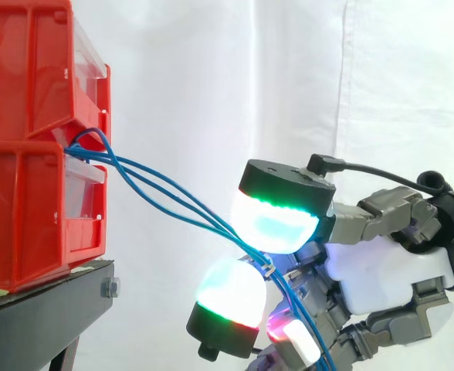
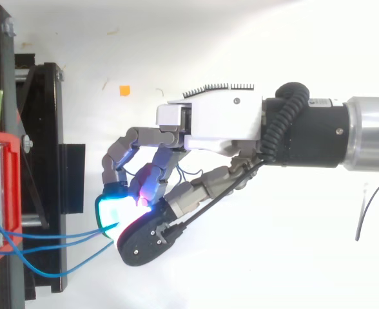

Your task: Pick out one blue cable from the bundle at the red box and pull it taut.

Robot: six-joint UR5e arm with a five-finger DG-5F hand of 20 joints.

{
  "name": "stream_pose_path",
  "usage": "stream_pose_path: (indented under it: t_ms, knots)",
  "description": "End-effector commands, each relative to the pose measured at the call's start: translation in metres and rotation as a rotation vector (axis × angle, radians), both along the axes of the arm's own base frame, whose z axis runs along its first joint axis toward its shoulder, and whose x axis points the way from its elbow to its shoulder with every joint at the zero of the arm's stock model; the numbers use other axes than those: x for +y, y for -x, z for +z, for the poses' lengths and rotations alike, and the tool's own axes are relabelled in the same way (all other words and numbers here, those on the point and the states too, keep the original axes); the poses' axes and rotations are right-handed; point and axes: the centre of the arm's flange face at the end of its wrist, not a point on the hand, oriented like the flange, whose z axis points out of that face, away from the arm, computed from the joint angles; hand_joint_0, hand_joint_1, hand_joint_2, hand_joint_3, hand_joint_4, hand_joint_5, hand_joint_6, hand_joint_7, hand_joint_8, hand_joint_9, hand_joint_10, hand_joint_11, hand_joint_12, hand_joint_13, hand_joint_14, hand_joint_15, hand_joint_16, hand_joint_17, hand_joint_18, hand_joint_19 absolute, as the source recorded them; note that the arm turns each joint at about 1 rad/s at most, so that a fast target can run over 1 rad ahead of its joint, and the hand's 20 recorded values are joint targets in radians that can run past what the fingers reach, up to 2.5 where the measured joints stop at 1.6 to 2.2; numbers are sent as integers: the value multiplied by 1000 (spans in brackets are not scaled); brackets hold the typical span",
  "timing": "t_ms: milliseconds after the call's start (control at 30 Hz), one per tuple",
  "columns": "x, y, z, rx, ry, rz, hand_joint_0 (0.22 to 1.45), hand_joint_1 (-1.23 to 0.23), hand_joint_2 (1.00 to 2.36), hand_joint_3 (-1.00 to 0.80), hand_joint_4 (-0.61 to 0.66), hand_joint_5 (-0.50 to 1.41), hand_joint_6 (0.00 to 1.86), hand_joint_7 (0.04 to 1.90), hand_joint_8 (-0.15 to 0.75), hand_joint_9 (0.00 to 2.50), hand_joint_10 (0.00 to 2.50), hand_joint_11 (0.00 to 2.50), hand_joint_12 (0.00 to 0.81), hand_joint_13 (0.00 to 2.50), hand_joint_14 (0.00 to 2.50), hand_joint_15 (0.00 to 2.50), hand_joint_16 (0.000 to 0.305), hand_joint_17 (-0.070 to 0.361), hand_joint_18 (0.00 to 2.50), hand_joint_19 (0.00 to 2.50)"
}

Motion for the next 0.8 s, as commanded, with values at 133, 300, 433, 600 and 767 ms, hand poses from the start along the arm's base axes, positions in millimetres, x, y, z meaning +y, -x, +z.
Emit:
stream_pose_path:
  t_ms: [133,300,433,600,767]
  knots:
    - [0,3,6,10,2,1,552,-575,1000,-500,94,-119,834,945,311,1156,18,558,177,712,10,262,26,58,677,362]
    - [0,4,5,16,3,1,623,-616,1000,-500,43,-114,845,970,315,1167,19,570,173,710,10,268,24,55,659,373]
    - [0,4,5,16,2,0,644,-711,1011,-400,12,-112,875,997,316,1167,19,579,176,708,10,262,25,57,653,360]
    - [-1,4,7,15,2,-1,658,-801,1016,-314,20,-114,892,1047,324,1165,21,586,180,707,10,265,26,59,659,352]
    - [-1,4,7,15,2,-1,676,-862,1019,-272,-5,-115,901,1091,320,1164,20,584,182,711,9,263,27,61,681,356]
